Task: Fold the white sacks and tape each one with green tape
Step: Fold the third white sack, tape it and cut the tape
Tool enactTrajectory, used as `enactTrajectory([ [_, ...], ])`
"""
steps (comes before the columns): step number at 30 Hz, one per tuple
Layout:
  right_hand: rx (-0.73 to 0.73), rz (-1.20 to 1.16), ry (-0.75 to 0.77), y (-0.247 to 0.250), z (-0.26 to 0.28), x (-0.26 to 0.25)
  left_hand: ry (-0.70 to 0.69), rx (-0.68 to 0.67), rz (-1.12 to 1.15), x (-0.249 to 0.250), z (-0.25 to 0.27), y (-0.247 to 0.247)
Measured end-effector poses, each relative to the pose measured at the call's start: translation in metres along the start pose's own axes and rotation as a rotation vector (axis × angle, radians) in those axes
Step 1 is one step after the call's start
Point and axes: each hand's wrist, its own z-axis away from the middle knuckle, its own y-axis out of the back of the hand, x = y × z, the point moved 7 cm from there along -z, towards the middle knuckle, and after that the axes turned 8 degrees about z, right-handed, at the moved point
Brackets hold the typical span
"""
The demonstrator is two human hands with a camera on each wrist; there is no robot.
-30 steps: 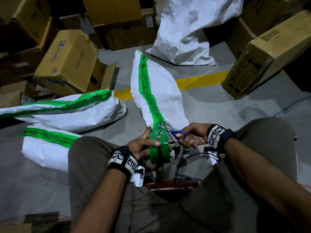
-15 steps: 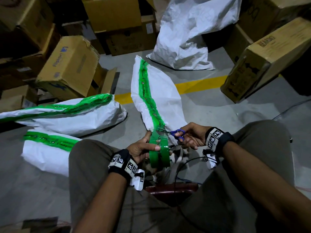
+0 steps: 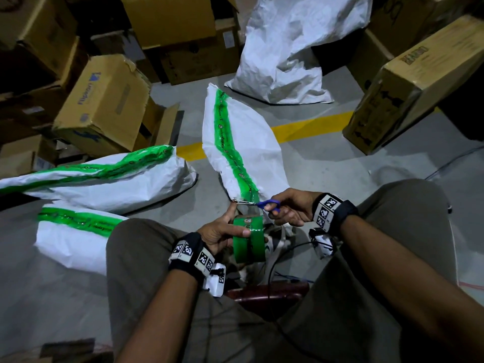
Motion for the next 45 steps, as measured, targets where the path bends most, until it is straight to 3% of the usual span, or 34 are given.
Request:
enactTrajectory([
  [4,-0.046,0.042,0.013,0.0,-0.002,-0.002,-0.01,-0.001,-0.027,-0.002,-0.002,0.006],
  [8,-0.055,0.108,0.186,-0.004,0.011,-0.022,-0.055,0.033,-0.01,-0.001,-0.004,0.009],
  [11,0.218,0.201,0.326,0.003,0.02,-0.04,-0.04,0.099,-0.159,0.004,0.002,-0.002],
  [16,0.716,0.505,0.386,0.02,0.028,-0.047,0.037,0.07,-0.475,-0.002,0.001,-0.021],
  [20,1.014,0.983,0.389,0.02,0.04,-0.059,-0.139,0.141,-0.594,0.021,-0.003,-0.033],
  [25,1.288,0.885,0.515,0.02,0.068,-0.073,-0.402,0.242,-0.469,0.052,0.016,-0.037],
  [29,1.323,0.827,0.645,0.017,0.078,-0.079,-0.482,0.257,-0.307,0.063,0.036,-0.05],
  [33,1.325,0.872,0.759,-0.001,0.084,-0.083,-0.544,0.154,-0.239,0.067,0.039,-0.07],
  [36,1.374,1.092,0.838,-0.016,0.088,-0.083,-0.571,0.099,-0.266,0.072,0.033,-0.085],
  [39,1.349,1.236,0.762,-0.018,0.086,-0.079,-0.561,0.083,-0.312,0.073,0.024,-0.094],
  [45,1.22,1.063,0.911,-0.017,0.092,-0.081,-0.518,0.118,-0.086,0.071,0.019,-0.085],
])
